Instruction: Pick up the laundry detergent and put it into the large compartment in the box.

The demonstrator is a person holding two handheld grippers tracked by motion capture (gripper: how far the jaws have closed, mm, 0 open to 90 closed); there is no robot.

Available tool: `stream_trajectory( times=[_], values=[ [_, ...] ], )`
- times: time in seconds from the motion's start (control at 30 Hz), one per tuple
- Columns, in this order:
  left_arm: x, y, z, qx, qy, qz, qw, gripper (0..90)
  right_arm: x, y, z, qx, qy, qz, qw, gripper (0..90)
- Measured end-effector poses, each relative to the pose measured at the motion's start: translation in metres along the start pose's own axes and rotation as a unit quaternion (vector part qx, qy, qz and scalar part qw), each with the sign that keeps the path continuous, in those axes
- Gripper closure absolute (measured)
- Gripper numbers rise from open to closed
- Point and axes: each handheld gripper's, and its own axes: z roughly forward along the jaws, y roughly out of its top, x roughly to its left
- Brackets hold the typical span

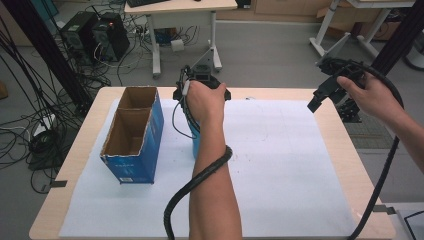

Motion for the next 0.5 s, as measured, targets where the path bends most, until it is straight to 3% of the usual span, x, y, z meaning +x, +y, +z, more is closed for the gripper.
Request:
stream_trajectory(
  times=[0.5],
  values=[
    [-0.001,0.000,0.015,0.006,0.001,-0.002,1.0000,7.2,0.001,-0.004,-0.003,-0.003,-0.001,0.002,1.0000,3.7]
  ],
)
